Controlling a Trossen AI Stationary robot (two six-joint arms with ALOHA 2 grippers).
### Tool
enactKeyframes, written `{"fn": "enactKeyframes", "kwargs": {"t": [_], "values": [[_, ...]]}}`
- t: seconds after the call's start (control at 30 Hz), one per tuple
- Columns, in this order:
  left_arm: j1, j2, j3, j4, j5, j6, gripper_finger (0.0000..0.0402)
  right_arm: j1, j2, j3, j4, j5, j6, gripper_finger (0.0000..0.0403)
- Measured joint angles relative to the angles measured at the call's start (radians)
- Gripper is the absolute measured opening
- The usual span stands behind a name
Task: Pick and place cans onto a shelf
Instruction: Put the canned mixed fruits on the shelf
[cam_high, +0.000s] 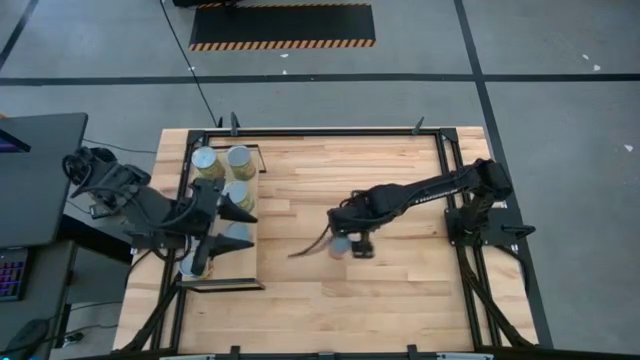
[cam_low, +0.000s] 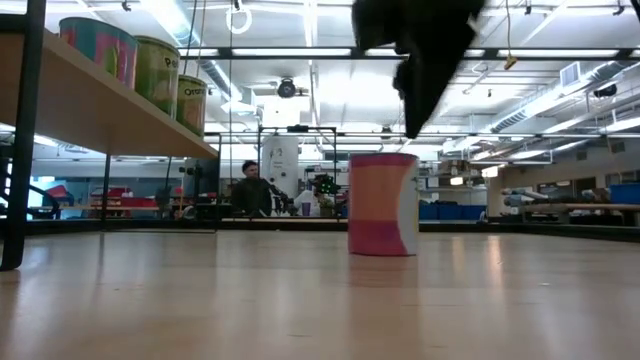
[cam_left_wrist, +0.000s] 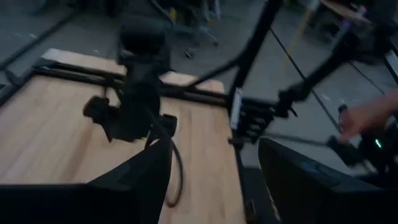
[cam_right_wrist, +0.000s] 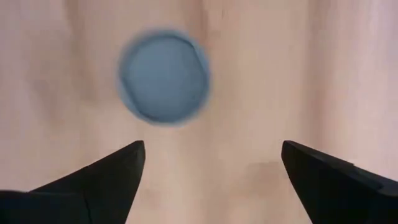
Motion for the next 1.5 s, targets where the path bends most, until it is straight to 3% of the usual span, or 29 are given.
{"fn": "enactKeyframes", "kwargs": {"t": [0.1, 0.23, 0.43, 0.7, 0.8, 0.97, 1.07, 1.17, 1.27, 1.4, 1.5], "values": [[-0.014, 0.017, -0.007, 0.035, -0.087, -0.013, 0.0245, -0.006, -0.003, -0.045, -0.005, 0.083, -0.314, 0.0368], [-0.018, 0.048, -0.008, 0.044, -0.147, -0.055, 0.0245, -0.045, 0.031, -0.117, 0.061, 0.093, -0.402, 0.0343], [-0.015, 0.085, -0.009, 0.013, -0.184, -0.113, 0.0245, -0.066, 0.052, -0.129, 0.177, -0.037, -0.302, 0.0314], [-0.009, 0.096, -0.009, 0.005, -0.335, -0.167, 0.0245, -0.033, 0.017, -0.129, 0.323, -0.335, -0.212, 0.0290], [-0.008, 0.096, -0.009, -0.002, -0.344, -0.202, 0.0245, -0.029, -0.045, -0.129, 0.311, -0.318, -0.218, 0.0286], [-0.006, 0.096, -0.009, -0.021, -0.335, -0.214, 0.0245, -0.030, -0.113, -0.136, 0.279, -0.061, -0.296, 0.0283], [0.007, 0.096, -0.009, -0.021, -0.350, -0.213, 0.0245, -0.031, -0.109, -0.180, 0.304, 0.032, -0.351, 0.0280], [0.020, 0.096, -0.009, -0.021, -0.352, -0.213, 0.0245, -0.030, -0.083, -0.250, 0.387, 0.092, -0.304, 0.0278], [0.024, 0.096, -0.009, -0.021, -0.336, -0.213, 0.0245, -0.031, -0.050, -0.293, 0.437, 0.076, -0.173, 0.0278], [0.023, 0.099, -0.009, -0.047, -0.317, -0.216, 0.0245, -0.020, -0.031, -0.296, 0.500, -0.046, -0.012, 0.0277], [0.018, 0.114, -0.008, -0.096, -0.298, -0.239, 0.0245, -0.005, -0.032, -0.295, 0.640, -0.148, 0.069, 0.0277]]}}
